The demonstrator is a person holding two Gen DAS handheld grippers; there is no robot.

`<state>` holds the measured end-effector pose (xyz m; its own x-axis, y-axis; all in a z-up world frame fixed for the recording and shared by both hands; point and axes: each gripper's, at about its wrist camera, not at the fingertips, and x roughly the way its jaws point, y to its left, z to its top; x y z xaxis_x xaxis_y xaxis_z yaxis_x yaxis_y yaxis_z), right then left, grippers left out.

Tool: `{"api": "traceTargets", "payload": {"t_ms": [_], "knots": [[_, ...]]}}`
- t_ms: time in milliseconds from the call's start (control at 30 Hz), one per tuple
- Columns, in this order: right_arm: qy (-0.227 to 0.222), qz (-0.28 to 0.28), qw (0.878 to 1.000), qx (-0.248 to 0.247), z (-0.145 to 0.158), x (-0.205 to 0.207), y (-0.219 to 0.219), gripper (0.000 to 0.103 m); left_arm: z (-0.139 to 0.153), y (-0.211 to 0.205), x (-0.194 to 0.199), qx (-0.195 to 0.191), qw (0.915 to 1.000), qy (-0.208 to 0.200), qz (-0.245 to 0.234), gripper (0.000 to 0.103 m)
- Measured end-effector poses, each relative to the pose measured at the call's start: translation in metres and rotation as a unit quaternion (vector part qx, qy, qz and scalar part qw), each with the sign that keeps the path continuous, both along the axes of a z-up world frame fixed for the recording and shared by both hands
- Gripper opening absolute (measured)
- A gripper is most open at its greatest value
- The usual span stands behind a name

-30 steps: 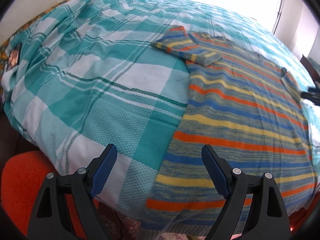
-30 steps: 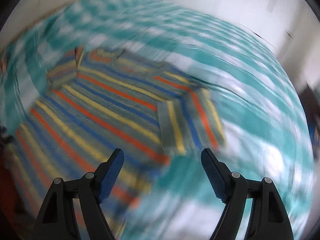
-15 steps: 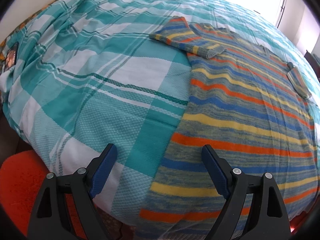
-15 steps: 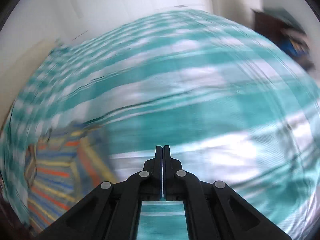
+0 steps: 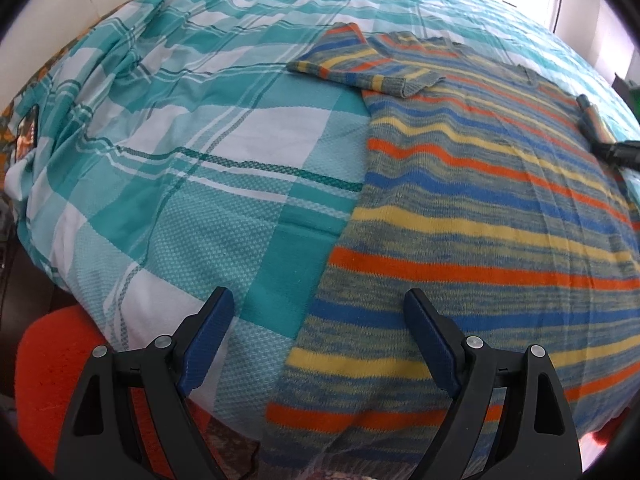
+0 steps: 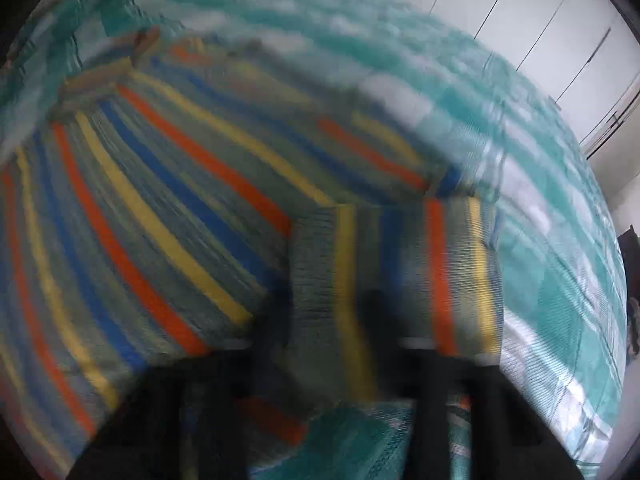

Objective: Fold small clothes
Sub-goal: 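Grasp the sleeve cuff nearest the right gripper with the right gripper, then fold the held sleeve across the sweater body and open the right gripper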

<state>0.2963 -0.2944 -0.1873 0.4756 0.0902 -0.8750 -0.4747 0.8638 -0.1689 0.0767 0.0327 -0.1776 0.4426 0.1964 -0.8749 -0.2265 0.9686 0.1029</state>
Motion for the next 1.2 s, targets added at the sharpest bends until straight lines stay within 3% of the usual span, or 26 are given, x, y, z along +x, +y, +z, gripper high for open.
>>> {"api": "traceTargets", "payload": {"t_ms": [67,100,200,267,400,533,667,700,733,767,833,933,1000,1067,1100,1200], "knots": [[-0.019,-0.078,0.994,0.075,0.028,0.004,-0.044,0.008,0.001,0.000,-0.003,-0.002,1.0000,0.000,-0.002,0.088],[-0.029,-0.128,0.983,0.125,0.044,0.006,-0.080,0.008,0.000,0.000,-0.003,-0.002,1.0000,0.001,-0.003,0.088],[-0.030,-0.269,0.936,0.224,0.059,0.008,-0.190,0.008,0.000,-0.003,-0.002,-0.003,1.0000,0.001,-0.008,0.088],[-0.024,-0.324,0.913,0.245,0.056,0.004,-0.244,0.008,0.000,-0.005,0.001,-0.004,1.0000,0.002,-0.009,0.088],[0.014,-0.373,0.884,0.280,0.033,-0.008,-0.293,0.008,0.000,-0.009,0.002,-0.003,0.9999,0.002,-0.011,0.088],[0.019,-0.388,0.871,0.301,0.031,-0.018,-0.306,0.007,0.000,-0.012,0.001,0.002,0.9999,0.004,-0.015,0.088],[0.027,-0.434,0.837,0.332,0.032,-0.056,-0.325,0.007,0.001,-0.010,0.001,-0.001,0.9999,0.002,-0.014,0.088],[0.028,-0.440,0.840,0.316,0.029,-0.062,-0.327,0.001,0.000,-0.010,0.001,-0.002,0.9999,0.002,-0.012,0.088],[0.029,-0.448,0.850,0.277,0.023,-0.069,-0.328,0.001,-0.001,-0.010,0.002,-0.003,0.9999,0.003,-0.012,0.088],[0.035,-0.451,0.851,0.267,0.017,-0.070,-0.330,0.001,-0.002,-0.011,0.002,-0.002,0.9999,0.004,-0.013,0.088],[0.050,-0.464,0.835,0.292,0.001,-0.079,-0.334,0.001,-0.001,-0.012,0.002,0.000,0.9999,0.003,-0.015,0.088],[0.032,-0.439,0.834,0.331,0.008,-0.083,-0.329,0.003,0.000,-0.012,0.000,0.001,0.9998,0.002,-0.019,0.088],[0.023,-0.437,0.834,0.336,0.014,-0.085,-0.331,0.013,0.000,-0.011,-0.002,0.000,0.9998,0.001,-0.019,0.088],[0.021,-0.441,0.829,0.344,0.013,-0.083,-0.335,0.054,-0.001,-0.011,-0.001,-0.002,0.9998,0.001,-0.017,0.088],[0.018,-0.446,0.825,0.347,0.012,-0.081,-0.339,0.058,-0.001,-0.011,-0.001,-0.002,0.9999,0.001,-0.016,0.089],[0.030,-0.453,0.809,0.373,-0.001,-0.063,-0.349,0.056,-0.003,-0.013,0.000,0.001,0.9999,0.002,-0.016,0.090]]}}
